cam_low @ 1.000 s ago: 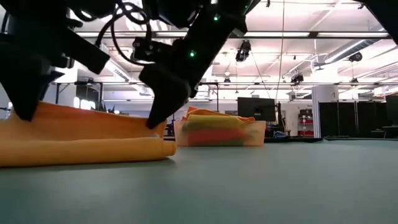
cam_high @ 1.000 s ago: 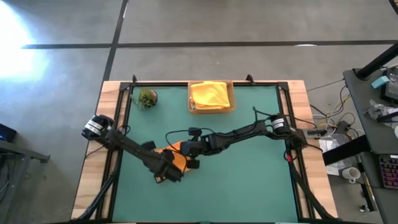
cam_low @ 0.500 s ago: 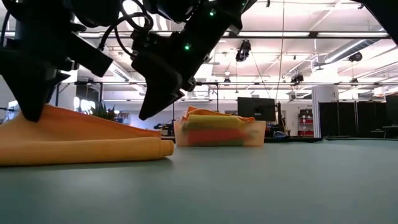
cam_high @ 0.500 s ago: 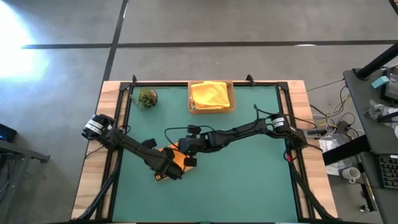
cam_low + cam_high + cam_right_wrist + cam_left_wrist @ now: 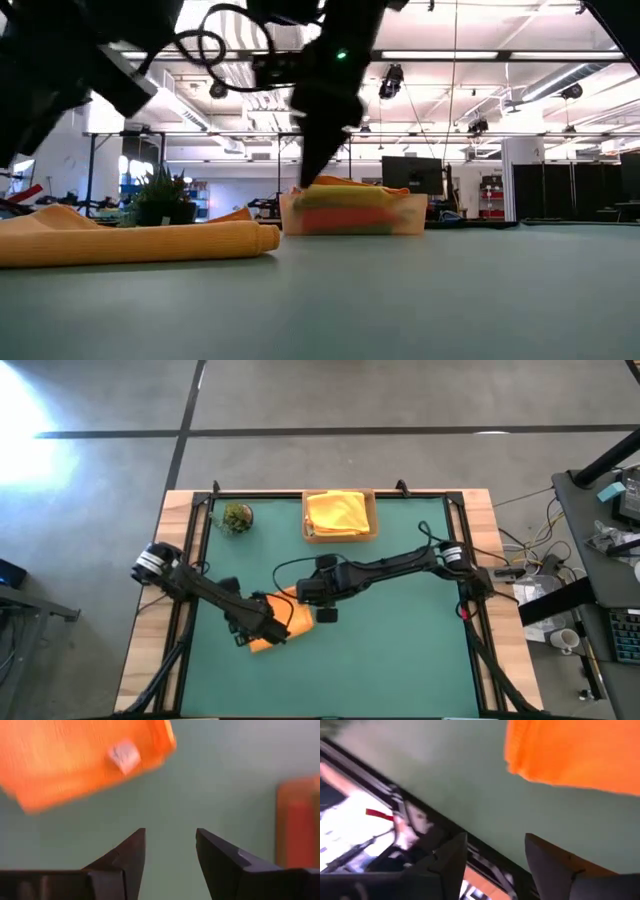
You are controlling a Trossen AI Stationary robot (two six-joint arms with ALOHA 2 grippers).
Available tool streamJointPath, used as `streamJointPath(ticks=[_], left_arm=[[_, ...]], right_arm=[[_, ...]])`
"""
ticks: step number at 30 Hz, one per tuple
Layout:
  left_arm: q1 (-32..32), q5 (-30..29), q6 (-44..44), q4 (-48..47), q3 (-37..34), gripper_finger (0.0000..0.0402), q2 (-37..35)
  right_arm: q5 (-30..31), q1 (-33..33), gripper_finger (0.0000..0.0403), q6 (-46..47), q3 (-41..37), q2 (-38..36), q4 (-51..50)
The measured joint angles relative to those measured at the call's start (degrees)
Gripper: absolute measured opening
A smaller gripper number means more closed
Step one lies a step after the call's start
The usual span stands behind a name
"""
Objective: Fold microfiber towels
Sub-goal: Stack the orange microfiber towel on top of the orange microfiber towel in the orange bin
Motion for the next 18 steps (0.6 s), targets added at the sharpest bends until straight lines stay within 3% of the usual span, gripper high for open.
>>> streamJointPath(ticks=[5, 9, 14, 18], left_arm=[[-2.4, 2.3, -3.3, 4.0, 1.7, 0.019, -4.6], [-7.4, -1.3, -8.5, 9.1, 2.7, 0.019, -7.5], [-15.5, -5.4, -11.4, 19.2, 2.5, 0.019, -7.8], [-20.2, -8.9, -11.5, 25.1, 2.3, 0.019, -5.5]], right_arm=[[-0.1, 0.1, 0.0156, -0.4, -1.1, -3.0, -10.3], [-1.9, 1.2, 0.0144, -0.5, -5.5, -7.0, -12.9], [-6.6, 3.0, 0.0133, -1.0, -15.5, -13.6, -6.4], [-12.8, 4.2, 0.0133, -2.0, -24.3, -18.1, 4.9]])
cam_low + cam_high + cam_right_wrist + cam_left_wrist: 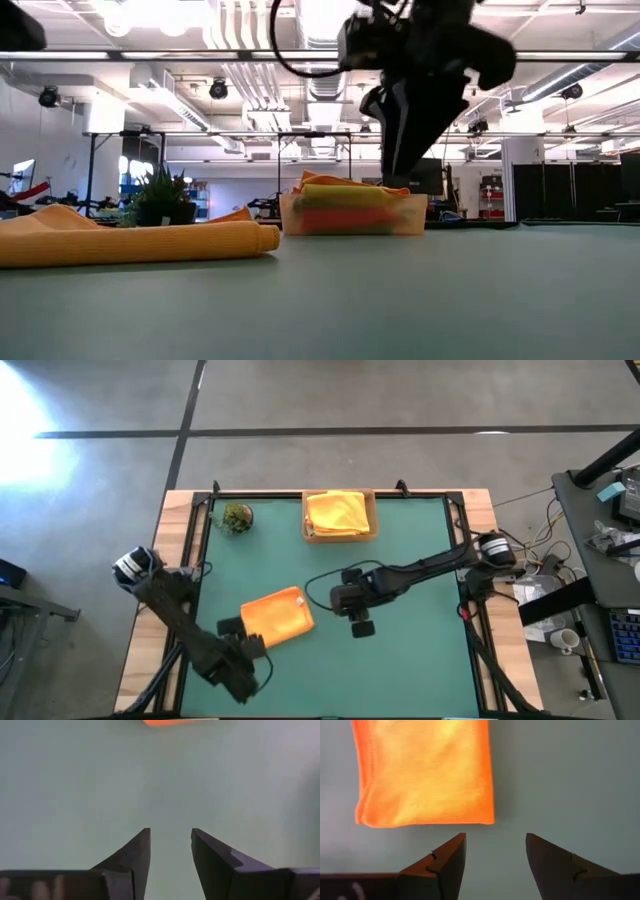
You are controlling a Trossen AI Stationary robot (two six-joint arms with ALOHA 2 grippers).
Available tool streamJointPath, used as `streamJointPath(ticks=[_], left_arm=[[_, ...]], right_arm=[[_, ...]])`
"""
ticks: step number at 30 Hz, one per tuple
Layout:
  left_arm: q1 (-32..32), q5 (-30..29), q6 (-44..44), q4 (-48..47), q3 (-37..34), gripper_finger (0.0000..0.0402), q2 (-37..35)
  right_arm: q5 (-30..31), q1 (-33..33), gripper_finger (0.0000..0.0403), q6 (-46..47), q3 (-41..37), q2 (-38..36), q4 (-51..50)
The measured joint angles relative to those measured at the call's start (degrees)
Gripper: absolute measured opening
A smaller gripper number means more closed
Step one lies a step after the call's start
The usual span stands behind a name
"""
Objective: Fold microfiber towels
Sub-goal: Stack the orange microfiber towel on top of the orange microfiber towel in the orange bin
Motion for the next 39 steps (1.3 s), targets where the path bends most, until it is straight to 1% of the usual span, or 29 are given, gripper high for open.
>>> streamJointPath(ticks=[4, 6, 9, 12, 16, 20, 22, 25, 28, 33, 36, 39], left_arm=[[-2.2, -4.1, 0.2, 2.5, -0.1, 0.019, 3.1], [-2.5, -4.9, 0.8, 2.5, -0.1, 0.019, 4.6], [-2.4, -5.5, 0.9, 2.9, -0.4, 0.019, 6.3], [-2.4, -7.4, 0.9, 2.9, -0.5, 0.019, 7.5], [-2.4, -10.5, 1.1, 3.2, -0.6, 0.019, 8.5], [-2.3, -10.1, 3.6, 5.1, -0.7, 0.019, 9.3], [-2.3, -9.7, 5.0, 7.2, -1.0, 0.019, 9.3], [-2.0, -9.5, 5.2, 7.2, -1.7, 0.019, 9.3], [-1.5, -9.5, 5.1, 7.4, -2.7, 0.019, 9.4], [-1.2, -9.4, 5.1, 7.9, -4.3, 0.019, 9.5], [-0.9, -9.2, 5.1, 10.7, -5.8, 0.019, 9.6], [-0.8, -9.2, 5.0, 10.4, -7.0, 0.019, 9.6]], right_arm=[[-5.2, 1.1, 0.0138, 0.0, -6.5, -2.4, 13.1], [-6.0, 1.5, 0.0139, 0.0, -8.2, -2.6, 18.7], [-6.2, 1.8, 0.0142, -0.1, -9.1, -2.0, 24.4], [-6.3, 1.8, 0.0146, -2.9, -9.1, -0.7, 27.5], [-6.4, 1.8, 0.0159, -3.6, -8.1, 1.0, 30.7], [-6.5, 1.9, 0.018, -6.1, -6.0, 3.1, 31.3], [-6.6, 1.9, 0.019, -8.8, -4.9, 4.5, 31.3], [-6.6, 1.9, 0.0201, -12.9, -3.1, 6.7, 32.8], [-6.6, 1.9, 0.0204, -15.5, -1.5, 8.7, 33.8], [-6.6, 2.1, 0.0198, -16.7, 1.1, 11.8, 33.9], [-6.6, 2.3, 0.0194, -18.3, 2.9, 13.9, 34.1], [-4.9, 2.3, 0.0195, -19.4, 4.6, 16.3, 33.9]])
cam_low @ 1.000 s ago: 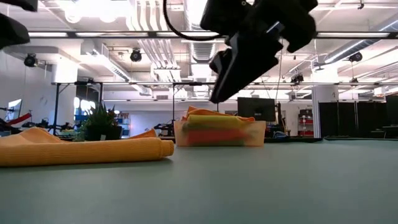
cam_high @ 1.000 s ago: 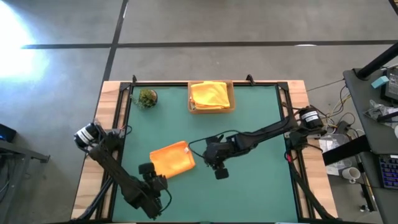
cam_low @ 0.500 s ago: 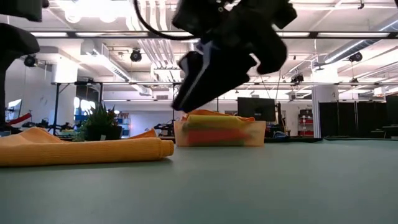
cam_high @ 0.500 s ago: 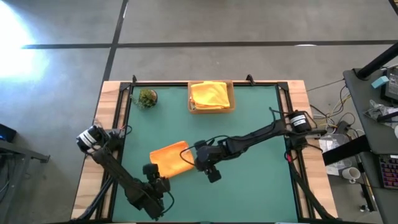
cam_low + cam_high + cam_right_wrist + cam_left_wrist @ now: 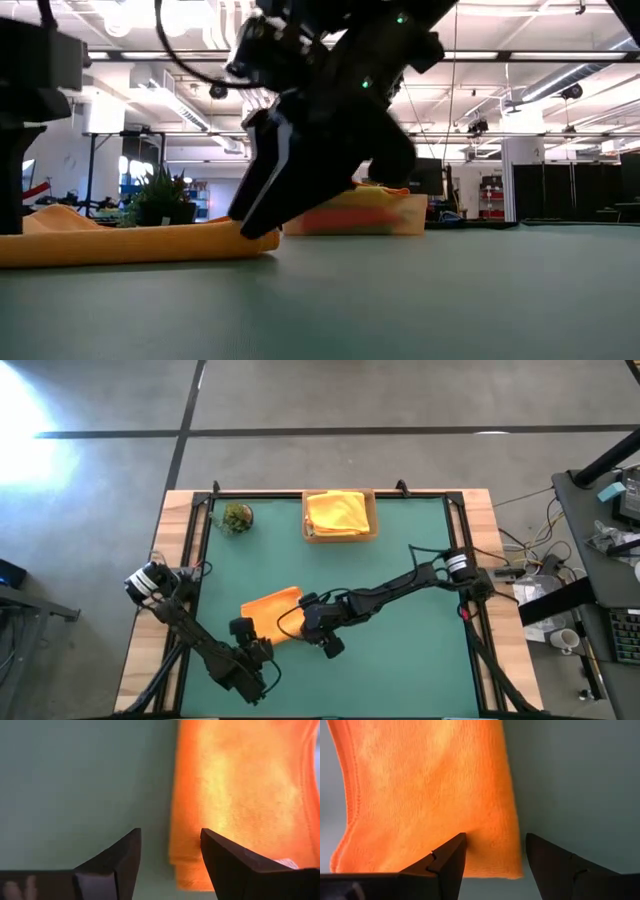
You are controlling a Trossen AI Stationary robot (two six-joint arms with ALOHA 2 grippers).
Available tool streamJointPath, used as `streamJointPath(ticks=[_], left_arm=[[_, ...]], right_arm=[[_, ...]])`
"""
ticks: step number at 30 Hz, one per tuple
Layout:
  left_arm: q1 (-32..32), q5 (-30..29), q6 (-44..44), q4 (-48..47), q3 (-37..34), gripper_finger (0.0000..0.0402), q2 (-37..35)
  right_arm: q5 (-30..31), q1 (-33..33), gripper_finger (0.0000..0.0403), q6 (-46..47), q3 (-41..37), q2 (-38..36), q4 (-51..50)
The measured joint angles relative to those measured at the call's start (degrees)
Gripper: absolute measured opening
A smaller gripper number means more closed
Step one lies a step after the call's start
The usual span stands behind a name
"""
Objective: Fold microfiber towels
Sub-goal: Stack the orange microfiber towel on top of the orange microfiber towel in the orange bin
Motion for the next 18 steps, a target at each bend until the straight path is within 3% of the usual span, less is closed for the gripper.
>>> streamJointPath(ticks=[12, 18], left_arm=[[2.2, 0.6, 0.0, 1.4, -3.3, 0.0189, -0.3], [3.6, 1.0, 0.0, 3.3, -4.2, 0.0168, -0.3]], right_arm=[[9.1, 0.0, 0.0189, 2.0, 4.1, 5.2, -1.1], [9.2, -0.2, 0.0177, 2.0, 4.1, 5.2, -1.6]])
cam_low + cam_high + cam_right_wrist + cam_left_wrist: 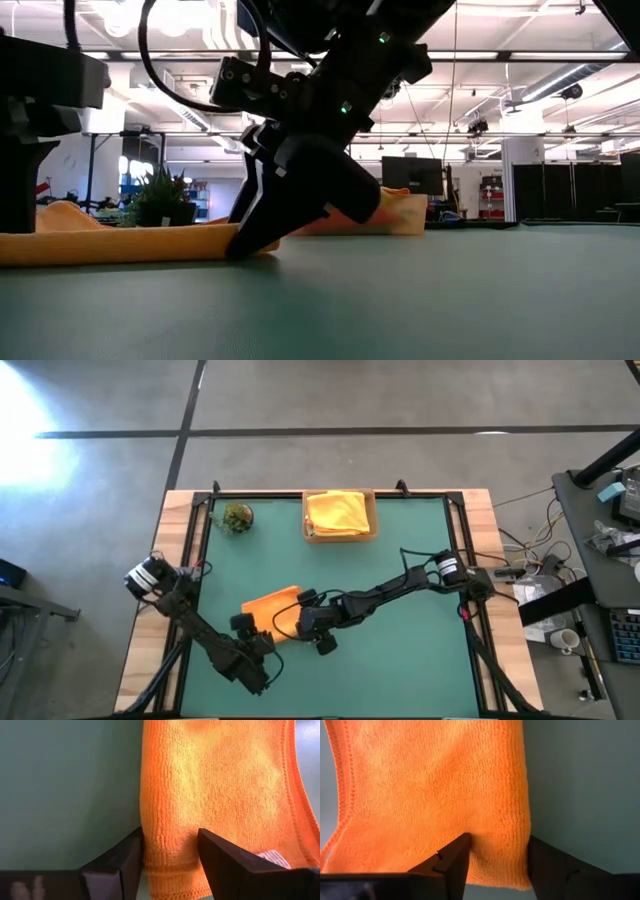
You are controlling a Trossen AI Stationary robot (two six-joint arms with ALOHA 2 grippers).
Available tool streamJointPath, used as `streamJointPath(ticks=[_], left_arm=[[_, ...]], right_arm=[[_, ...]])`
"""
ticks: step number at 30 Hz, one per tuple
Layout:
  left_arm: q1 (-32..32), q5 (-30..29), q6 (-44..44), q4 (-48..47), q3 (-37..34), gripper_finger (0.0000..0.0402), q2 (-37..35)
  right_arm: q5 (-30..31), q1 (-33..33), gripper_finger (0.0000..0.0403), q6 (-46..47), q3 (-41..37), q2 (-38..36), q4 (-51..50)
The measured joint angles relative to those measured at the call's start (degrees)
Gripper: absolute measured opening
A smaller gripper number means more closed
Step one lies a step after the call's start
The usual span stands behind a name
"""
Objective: Fold microfiber towels
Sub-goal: Stack the orange microfiber towel on top of the orange microfiber towel in the orange bin
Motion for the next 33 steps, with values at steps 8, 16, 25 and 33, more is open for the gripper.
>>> streamJointPath(ticks=[8, 16, 25, 33], left_arm=[[1.1, -1.1, 0.1, 2.1, -0.3, 0.0105, 0.1], [1.1, -1.1, 0.1, 3.5, -0.6, 0.0052, 0.2], [1.2, -1.5, 0.1, 3.9, -0.7, 0.0022, -0.1], [2.1, -0.9, 0.2, 4.1, 1.1, 0.0003, -3.3]], right_arm=[[0.0, 0.0, 0.0176, 0.0, 0.0, 0.0, 0.0], [-1.2, 0.0, 0.0144, 0.1, -0.1, 0.1, -0.1], [-3.3, 0.0, 0.0015, 2.6, -0.1, 0.1, -0.6], [-2.9, -0.1, 0.0009, 2.6, 3.0, -0.2, -9.3]])
